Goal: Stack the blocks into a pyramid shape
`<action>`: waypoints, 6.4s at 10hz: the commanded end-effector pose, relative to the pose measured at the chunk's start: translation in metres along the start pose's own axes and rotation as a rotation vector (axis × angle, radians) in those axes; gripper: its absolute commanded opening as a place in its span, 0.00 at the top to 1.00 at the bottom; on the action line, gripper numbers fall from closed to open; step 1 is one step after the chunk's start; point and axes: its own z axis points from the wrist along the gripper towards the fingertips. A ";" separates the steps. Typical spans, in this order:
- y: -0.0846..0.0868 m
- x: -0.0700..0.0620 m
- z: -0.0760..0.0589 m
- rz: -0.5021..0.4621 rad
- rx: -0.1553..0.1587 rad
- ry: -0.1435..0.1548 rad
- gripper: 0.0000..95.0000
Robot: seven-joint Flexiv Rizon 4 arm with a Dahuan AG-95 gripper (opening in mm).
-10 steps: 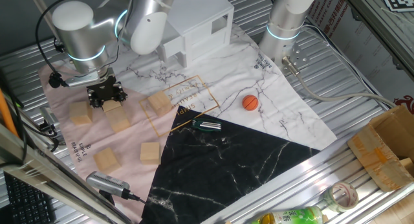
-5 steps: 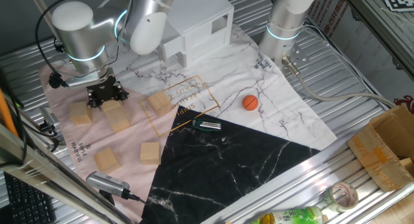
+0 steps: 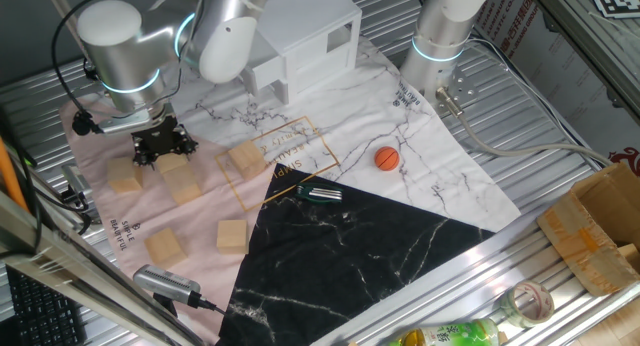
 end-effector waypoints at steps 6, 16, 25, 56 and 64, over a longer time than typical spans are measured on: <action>-0.006 0.000 -0.024 0.011 -0.023 -0.009 0.20; -0.057 -0.011 -0.027 0.059 -0.017 0.015 0.20; -0.077 -0.012 -0.024 0.077 -0.007 0.016 0.20; -0.081 -0.003 -0.017 0.417 0.014 0.037 0.20; -0.084 -0.003 -0.014 0.417 0.020 0.037 0.20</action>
